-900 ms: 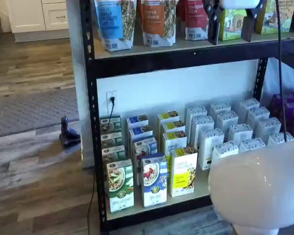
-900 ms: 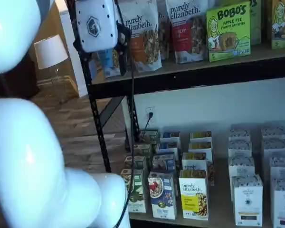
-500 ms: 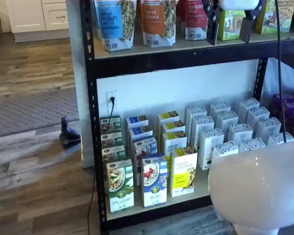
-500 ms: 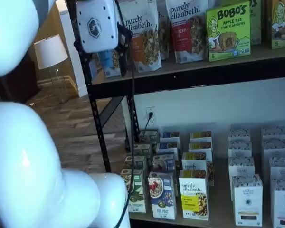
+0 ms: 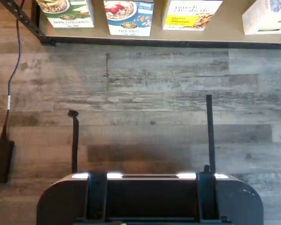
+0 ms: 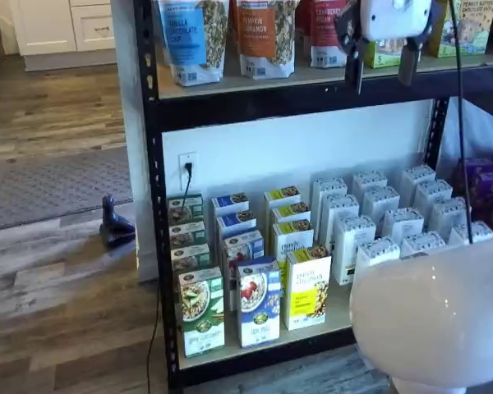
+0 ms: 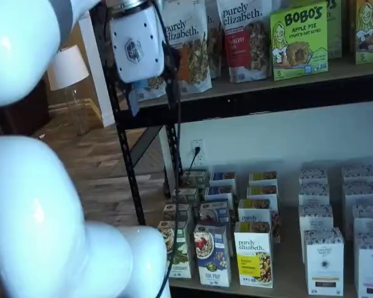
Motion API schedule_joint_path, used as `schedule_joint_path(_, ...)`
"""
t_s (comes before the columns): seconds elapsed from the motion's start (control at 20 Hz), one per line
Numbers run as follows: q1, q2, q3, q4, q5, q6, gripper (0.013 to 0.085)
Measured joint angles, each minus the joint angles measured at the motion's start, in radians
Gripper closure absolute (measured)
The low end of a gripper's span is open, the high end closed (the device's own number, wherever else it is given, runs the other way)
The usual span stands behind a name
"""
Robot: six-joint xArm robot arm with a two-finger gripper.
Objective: Pick up the blue and white box that is on the bottom shelf, the second box from the left
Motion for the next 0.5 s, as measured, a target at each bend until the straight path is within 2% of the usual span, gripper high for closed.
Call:
schedule_joint_path(0.2, -0.027, -0.004, 0.069, 0.022, -0.072, -0.021, 0.013)
schedule_joint_path(0.5, -0.017, -0.007, 0.158, 0.037, -0.159, -0.01, 0.013)
